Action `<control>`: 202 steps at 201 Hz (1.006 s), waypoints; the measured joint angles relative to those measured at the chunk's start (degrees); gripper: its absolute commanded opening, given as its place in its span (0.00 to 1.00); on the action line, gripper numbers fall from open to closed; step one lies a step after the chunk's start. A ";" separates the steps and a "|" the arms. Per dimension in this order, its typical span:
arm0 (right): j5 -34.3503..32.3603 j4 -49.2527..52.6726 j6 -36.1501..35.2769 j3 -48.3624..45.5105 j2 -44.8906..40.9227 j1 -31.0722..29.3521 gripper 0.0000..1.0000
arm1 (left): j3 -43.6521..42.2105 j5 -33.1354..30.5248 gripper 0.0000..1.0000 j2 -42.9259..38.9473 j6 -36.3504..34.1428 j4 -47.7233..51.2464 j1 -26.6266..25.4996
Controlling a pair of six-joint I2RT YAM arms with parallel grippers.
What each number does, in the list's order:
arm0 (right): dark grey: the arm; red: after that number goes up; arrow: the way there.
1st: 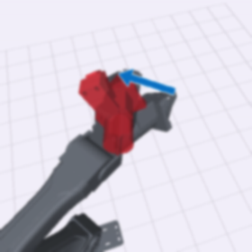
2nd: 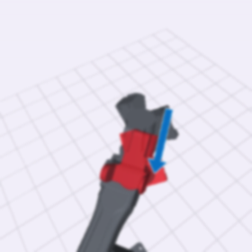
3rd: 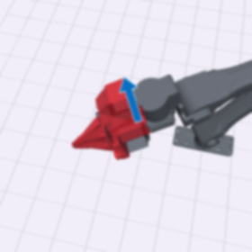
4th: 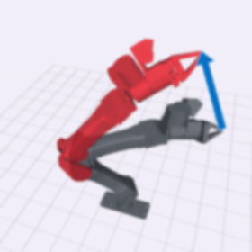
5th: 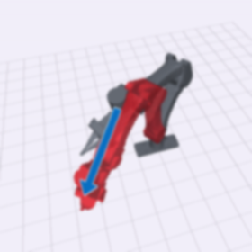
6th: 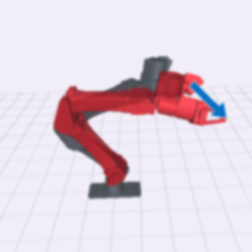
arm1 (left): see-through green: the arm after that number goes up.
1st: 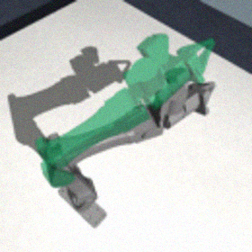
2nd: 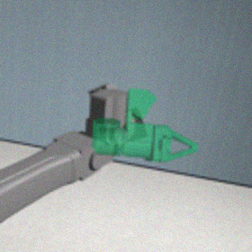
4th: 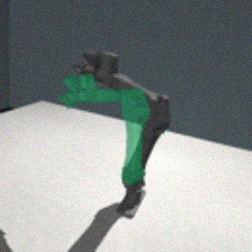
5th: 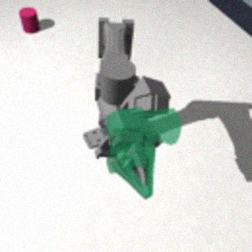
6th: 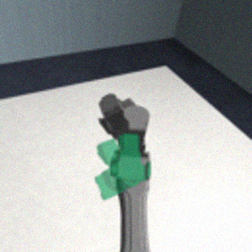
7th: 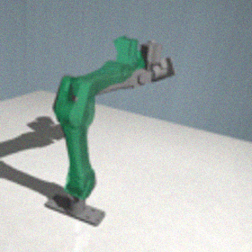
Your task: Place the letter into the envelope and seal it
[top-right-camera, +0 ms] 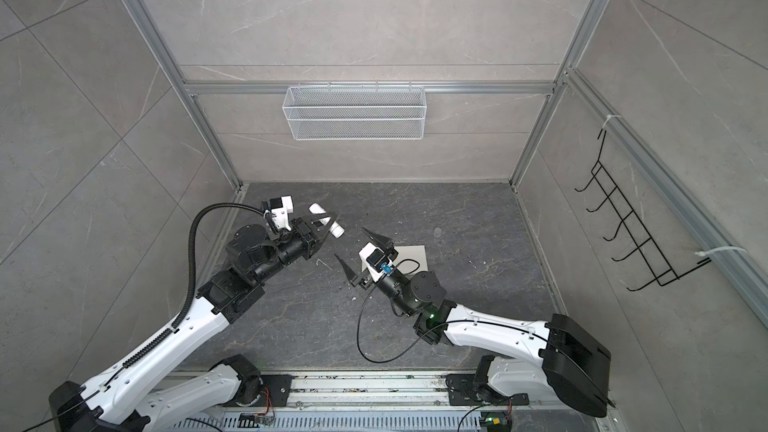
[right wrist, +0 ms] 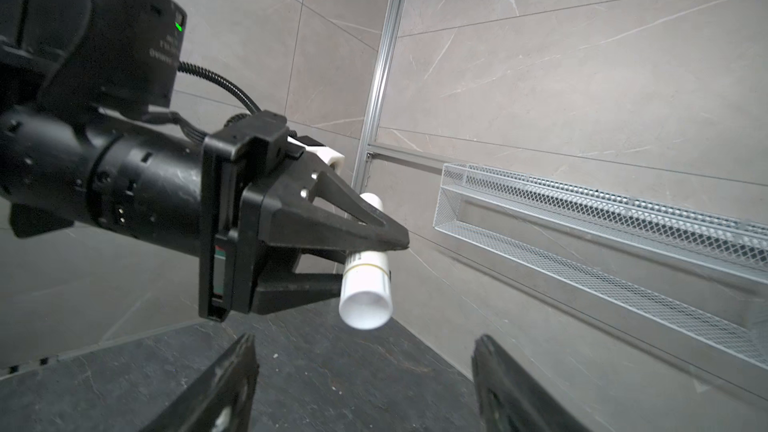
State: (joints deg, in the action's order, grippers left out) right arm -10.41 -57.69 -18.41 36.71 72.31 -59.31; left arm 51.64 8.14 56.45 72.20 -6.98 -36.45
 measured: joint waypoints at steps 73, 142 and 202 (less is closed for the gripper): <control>-3.37 -4.70 -0.83 2.29 6.23 -0.26 0.71 | 0.11 1.20 0.00 1.01 2.21 1.92 0.00; -5.09 -7.21 2.36 4.76 10.75 -0.31 0.62 | 0.11 1.51 0.00 1.01 2.21 0.63 0.00; -5.53 -9.25 4.79 6.75 12.61 -0.31 0.56 | 0.11 1.70 0.00 0.98 2.21 -0.35 0.00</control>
State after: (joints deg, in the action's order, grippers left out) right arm -15.94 -66.94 -13.63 43.46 84.93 -59.61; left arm 51.75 9.85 57.43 74.41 -7.33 -36.45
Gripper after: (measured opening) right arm 0.568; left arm 0.272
